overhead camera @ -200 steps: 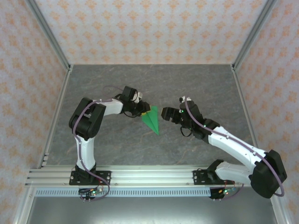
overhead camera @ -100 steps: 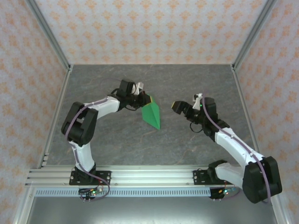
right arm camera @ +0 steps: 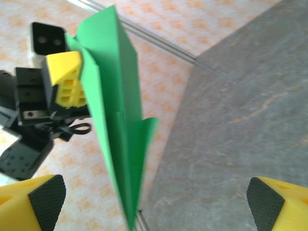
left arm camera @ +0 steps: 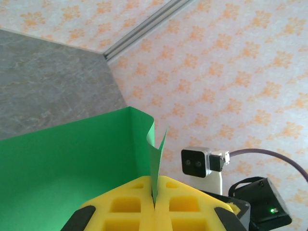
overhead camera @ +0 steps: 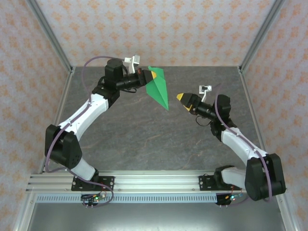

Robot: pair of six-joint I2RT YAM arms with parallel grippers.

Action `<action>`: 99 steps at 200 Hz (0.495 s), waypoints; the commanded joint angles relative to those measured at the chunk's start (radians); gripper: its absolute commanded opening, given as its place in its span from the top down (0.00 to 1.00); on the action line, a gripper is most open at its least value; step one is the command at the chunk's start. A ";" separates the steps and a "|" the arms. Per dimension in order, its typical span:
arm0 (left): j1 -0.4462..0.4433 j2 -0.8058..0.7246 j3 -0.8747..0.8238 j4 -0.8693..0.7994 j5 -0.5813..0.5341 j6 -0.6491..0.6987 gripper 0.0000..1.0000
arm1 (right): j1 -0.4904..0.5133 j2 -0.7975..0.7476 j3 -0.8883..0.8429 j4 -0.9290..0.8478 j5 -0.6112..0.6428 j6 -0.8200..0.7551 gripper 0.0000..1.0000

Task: Fold a paper plane with a square sheet of paper (fold left side to right side)
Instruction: Turn over the paper at the center of the table.

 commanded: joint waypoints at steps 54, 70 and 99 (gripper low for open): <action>-0.030 -0.060 0.026 0.176 0.096 -0.130 0.95 | 0.105 0.089 0.099 0.212 -0.028 0.103 0.00; -0.040 -0.074 0.025 0.166 0.095 -0.120 0.94 | 0.110 0.097 0.108 0.225 -0.032 0.117 0.00; -0.066 -0.075 0.041 0.115 0.111 -0.075 0.94 | 0.113 0.098 0.128 0.250 -0.047 0.146 0.16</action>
